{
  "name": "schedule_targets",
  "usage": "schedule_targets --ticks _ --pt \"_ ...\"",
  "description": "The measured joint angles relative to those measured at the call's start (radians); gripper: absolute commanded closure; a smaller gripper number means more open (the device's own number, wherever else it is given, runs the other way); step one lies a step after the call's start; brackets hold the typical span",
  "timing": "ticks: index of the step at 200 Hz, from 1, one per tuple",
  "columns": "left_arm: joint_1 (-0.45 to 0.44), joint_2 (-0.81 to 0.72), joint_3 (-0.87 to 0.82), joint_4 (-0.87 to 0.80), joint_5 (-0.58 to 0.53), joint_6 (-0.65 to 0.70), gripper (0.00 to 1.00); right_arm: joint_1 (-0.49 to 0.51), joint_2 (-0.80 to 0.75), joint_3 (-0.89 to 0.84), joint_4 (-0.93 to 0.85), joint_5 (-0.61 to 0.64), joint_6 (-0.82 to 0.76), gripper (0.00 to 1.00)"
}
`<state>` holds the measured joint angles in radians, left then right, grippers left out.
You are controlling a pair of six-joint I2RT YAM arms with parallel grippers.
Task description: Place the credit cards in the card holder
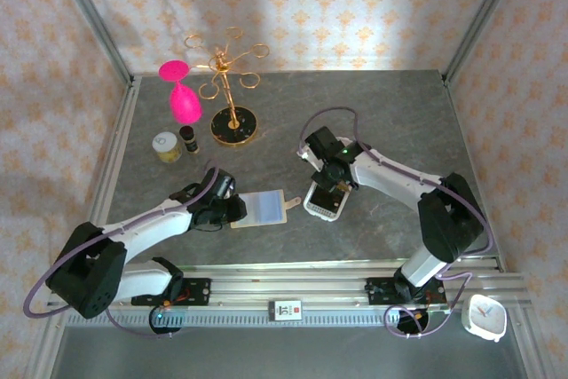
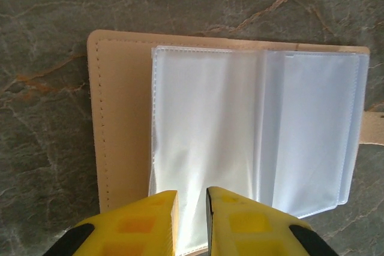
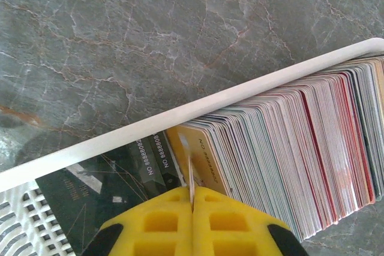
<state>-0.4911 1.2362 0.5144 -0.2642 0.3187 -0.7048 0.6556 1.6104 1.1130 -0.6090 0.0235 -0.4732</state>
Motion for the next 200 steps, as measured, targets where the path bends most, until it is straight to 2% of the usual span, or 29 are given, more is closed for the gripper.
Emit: schedule_targets --ticks 121,147,158,181,200 --pt "0.0 0.016 0.002 0.015 0.014 0.0 0.8 0.0 0.079 0.062 -0.003 -0.027 -0.034 1.0" --pt "0.0 0.016 0.002 0.015 0.014 0.0 0.8 0.0 0.079 0.039 0.02 -0.014 -0.042 0.83" --pt "0.0 0.016 0.002 0.015 0.014 0.0 0.8 0.0 0.079 0.027 0.033 0.008 -0.05 0.8" --pt "0.0 0.016 0.002 0.015 0.014 0.0 0.8 0.002 0.079 0.018 0.044 0.042 -0.053 0.62" --pt "0.0 0.016 0.002 0.016 0.015 0.0 0.81 0.002 0.079 0.018 0.053 0.076 -0.054 0.57"
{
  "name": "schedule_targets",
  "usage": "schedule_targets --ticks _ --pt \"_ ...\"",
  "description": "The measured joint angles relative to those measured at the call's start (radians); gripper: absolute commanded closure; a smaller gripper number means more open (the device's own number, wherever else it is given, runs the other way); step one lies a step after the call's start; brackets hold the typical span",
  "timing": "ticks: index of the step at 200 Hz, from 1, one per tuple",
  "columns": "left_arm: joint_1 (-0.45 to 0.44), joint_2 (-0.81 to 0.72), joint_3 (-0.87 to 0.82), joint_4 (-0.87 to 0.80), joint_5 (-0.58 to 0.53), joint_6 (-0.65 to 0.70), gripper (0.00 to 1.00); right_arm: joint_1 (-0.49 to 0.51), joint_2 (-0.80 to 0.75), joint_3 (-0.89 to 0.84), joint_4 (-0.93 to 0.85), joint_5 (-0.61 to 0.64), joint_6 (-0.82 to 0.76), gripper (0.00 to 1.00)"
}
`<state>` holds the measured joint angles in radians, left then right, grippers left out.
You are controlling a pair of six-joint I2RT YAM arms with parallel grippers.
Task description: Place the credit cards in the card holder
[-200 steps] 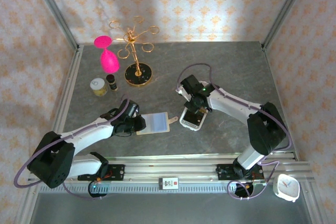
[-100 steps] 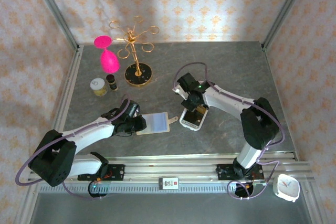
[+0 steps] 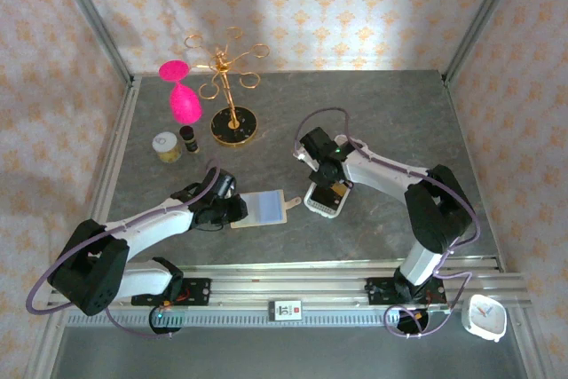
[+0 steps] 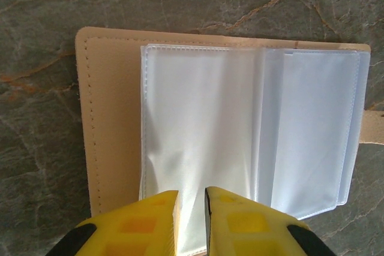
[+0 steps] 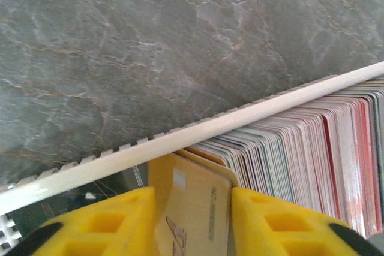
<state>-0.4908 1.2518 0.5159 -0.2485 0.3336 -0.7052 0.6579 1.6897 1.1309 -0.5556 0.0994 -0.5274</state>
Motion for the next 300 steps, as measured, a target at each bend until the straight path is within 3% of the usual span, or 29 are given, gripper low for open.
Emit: schedule_targets --ticks 63,133,183,300 --pt "0.0 0.0 0.0 0.014 0.0 0.0 0.81 -0.011 -0.036 -0.015 0.022 0.1 -0.008 0.41" --pt "0.0 0.0 0.0 0.014 0.0 -0.001 0.81 -0.031 -0.082 -0.023 0.029 0.122 -0.024 0.0" --pt "0.0 0.0 0.0 0.014 0.0 -0.001 0.82 -0.09 -0.067 -0.023 0.057 0.13 -0.036 0.0" --pt "0.001 0.0 0.0 0.014 0.0 0.0 0.82 -0.087 0.015 -0.029 0.093 0.083 -0.05 0.0"
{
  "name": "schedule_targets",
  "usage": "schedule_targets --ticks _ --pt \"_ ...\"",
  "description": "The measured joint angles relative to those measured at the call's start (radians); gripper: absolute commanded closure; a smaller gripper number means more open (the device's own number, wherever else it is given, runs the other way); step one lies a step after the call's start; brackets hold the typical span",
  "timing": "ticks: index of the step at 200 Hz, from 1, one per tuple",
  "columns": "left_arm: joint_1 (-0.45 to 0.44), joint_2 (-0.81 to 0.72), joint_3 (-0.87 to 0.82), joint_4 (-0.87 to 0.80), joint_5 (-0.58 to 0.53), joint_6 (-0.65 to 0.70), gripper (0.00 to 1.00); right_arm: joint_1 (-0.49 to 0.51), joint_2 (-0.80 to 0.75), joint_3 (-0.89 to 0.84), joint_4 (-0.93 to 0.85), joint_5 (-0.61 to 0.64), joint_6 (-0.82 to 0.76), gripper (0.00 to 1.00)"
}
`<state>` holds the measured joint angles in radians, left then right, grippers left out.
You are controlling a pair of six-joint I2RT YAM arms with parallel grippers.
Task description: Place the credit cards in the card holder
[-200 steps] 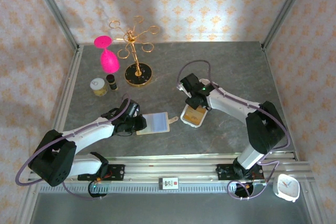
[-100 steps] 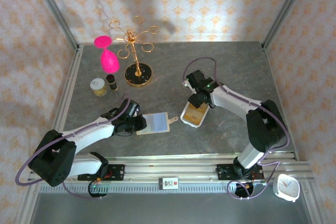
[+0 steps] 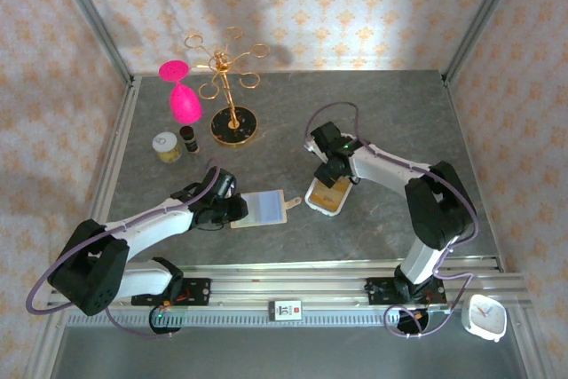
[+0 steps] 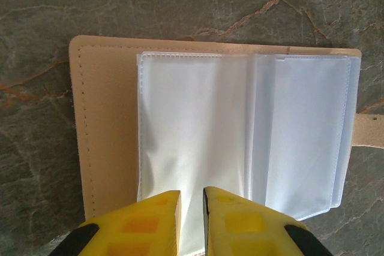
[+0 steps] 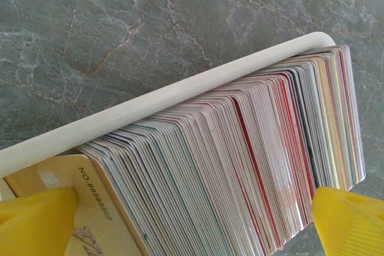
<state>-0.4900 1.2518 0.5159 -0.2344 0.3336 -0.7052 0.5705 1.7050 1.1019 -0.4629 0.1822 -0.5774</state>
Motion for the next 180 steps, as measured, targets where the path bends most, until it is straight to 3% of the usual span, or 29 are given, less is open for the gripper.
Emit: schedule_targets --ticks 32,91,180 --pt "0.001 0.0 0.0 0.0 0.0 0.0 0.82 0.002 0.0 -0.007 0.012 0.002 -0.011 0.02" --pt "0.002 0.0 0.0 0.0 0.0 0.0 0.83 0.009 0.0 -0.01 0.016 0.019 -0.032 0.24" --pt "0.002 -0.004 -0.001 0.009 0.0 -0.003 0.83 0.008 -0.031 -0.005 0.015 0.083 -0.053 0.25"
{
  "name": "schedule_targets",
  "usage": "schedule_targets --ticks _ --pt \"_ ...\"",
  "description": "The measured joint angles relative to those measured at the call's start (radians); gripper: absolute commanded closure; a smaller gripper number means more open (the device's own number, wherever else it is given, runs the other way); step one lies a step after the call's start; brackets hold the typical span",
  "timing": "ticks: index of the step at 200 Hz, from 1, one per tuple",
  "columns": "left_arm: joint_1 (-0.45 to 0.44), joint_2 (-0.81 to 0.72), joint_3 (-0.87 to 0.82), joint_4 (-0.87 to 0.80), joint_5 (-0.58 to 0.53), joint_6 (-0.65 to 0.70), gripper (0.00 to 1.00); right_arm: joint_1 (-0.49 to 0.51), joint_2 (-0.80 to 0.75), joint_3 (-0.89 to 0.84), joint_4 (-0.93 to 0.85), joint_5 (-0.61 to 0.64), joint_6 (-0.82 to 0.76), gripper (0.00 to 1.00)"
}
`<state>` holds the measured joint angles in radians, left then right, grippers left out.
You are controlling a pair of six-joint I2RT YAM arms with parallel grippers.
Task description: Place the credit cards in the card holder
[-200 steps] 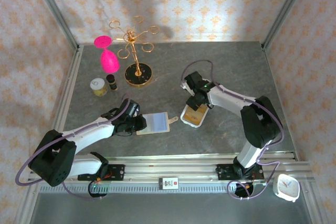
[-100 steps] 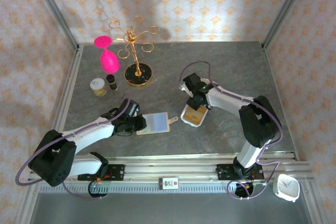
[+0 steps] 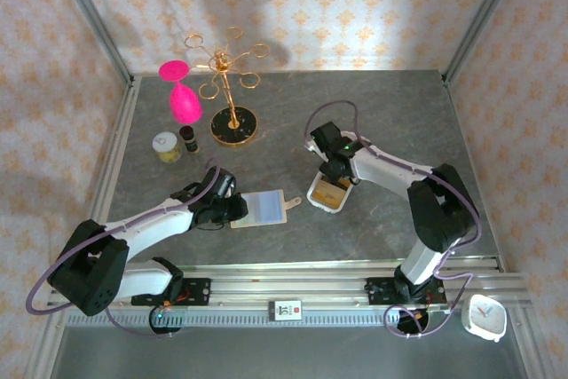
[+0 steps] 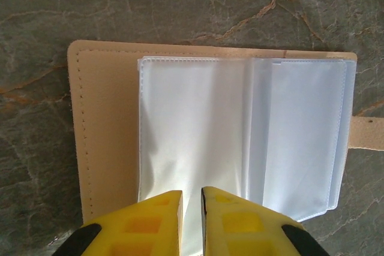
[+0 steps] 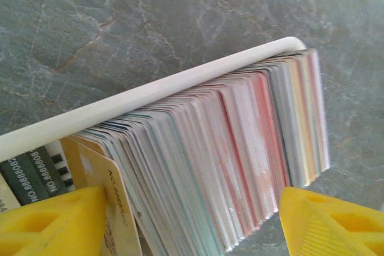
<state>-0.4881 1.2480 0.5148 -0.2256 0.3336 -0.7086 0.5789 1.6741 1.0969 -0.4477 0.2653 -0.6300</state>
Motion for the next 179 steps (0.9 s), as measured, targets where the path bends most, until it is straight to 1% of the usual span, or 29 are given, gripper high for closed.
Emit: schedule_targets --ticks 12,28,52,98,116,147,164,179 --pt "0.0 -0.006 -0.002 0.003 0.0 0.0 0.83 -0.002 -0.013 0.0 0.0 0.011 -0.003 0.22" --pt "0.0 -0.012 -0.008 0.01 0.0 0.0 0.83 -0.007 -0.023 0.0 0.0 0.016 -0.011 0.14" --pt "0.0 -0.016 -0.017 0.013 0.0 -0.001 0.83 -0.011 -0.024 0.0 -0.003 0.009 -0.014 0.09" --pt "0.0 -0.016 -0.02 0.014 0.0 -0.001 0.83 -0.013 -0.024 0.0 -0.008 -0.027 -0.019 0.06" --pt "0.0 -0.016 -0.02 0.014 0.0 -0.001 0.83 -0.013 -0.022 0.0 -0.007 -0.027 -0.02 0.07" --pt "0.0 -0.015 -0.02 0.016 0.0 -0.001 0.83 -0.013 -0.006 -0.005 -0.003 -0.013 -0.031 0.13" --pt "0.0 -0.015 -0.02 0.019 0.0 -0.001 0.84 -0.013 0.008 -0.006 0.0 -0.01 -0.034 0.18" --pt "0.0 -0.014 -0.02 0.024 0.0 -0.001 0.84 -0.013 0.018 -0.006 0.0 -0.011 -0.038 0.25"
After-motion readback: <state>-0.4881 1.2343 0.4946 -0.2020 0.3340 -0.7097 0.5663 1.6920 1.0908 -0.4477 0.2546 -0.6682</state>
